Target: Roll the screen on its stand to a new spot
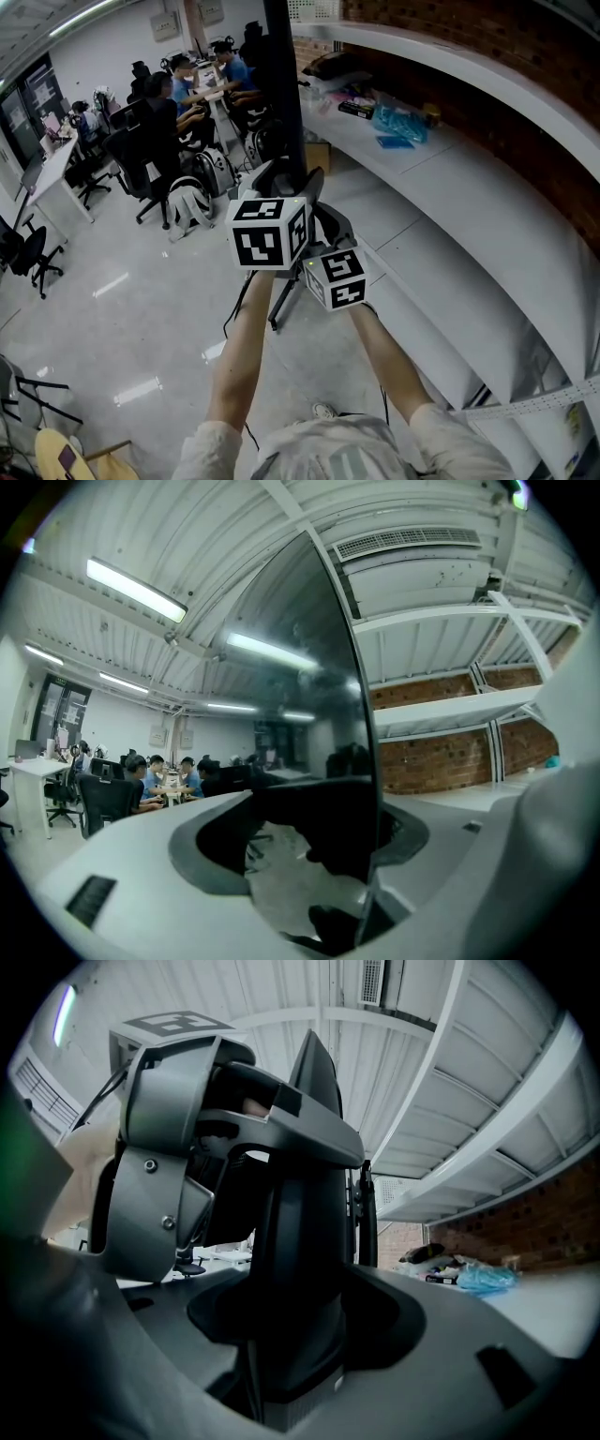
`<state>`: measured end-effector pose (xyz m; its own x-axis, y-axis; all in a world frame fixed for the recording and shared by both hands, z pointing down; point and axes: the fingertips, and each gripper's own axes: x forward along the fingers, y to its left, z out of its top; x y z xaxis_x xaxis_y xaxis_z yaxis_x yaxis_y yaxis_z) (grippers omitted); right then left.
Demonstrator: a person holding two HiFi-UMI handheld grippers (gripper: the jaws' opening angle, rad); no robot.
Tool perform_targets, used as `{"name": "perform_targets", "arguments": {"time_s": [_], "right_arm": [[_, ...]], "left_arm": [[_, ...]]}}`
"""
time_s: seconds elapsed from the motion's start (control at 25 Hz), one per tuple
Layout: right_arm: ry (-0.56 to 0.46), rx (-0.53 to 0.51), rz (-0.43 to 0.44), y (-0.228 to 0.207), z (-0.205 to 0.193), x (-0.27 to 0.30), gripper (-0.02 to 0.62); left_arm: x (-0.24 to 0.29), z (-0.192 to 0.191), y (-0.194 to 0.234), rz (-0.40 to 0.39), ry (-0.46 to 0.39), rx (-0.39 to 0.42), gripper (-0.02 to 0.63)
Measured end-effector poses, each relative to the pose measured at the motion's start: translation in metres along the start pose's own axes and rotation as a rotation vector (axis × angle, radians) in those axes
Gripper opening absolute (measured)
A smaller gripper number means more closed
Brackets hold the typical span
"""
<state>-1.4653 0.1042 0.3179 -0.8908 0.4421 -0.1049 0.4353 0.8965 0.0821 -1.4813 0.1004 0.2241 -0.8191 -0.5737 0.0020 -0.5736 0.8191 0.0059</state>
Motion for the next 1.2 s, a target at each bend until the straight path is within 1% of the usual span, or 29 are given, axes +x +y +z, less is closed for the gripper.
{"name": "perform_targets", "arguments": {"time_s": [0.56, 1.04, 1.2], "right_arm": [[-0.002, -0.004, -0.058, 0.041, 0.011, -0.031, 0.250], [-0.025, 0.001, -0.119, 0.104, 0.022, -0.054, 0.258], [-0.041, 0.004, -0.129, 0.121, 0.024, -0.069, 0.259]], "left_arm": [[-0.051, 0.004, -0.009, -0.071, -0.011, -0.011, 0.333], [-0.118, 0.007, 0.000, -0.141, -0.023, -0.021, 0.306], [-0.141, 0.006, -0.004, -0.157, -0.031, -0.031, 0.302]]}}
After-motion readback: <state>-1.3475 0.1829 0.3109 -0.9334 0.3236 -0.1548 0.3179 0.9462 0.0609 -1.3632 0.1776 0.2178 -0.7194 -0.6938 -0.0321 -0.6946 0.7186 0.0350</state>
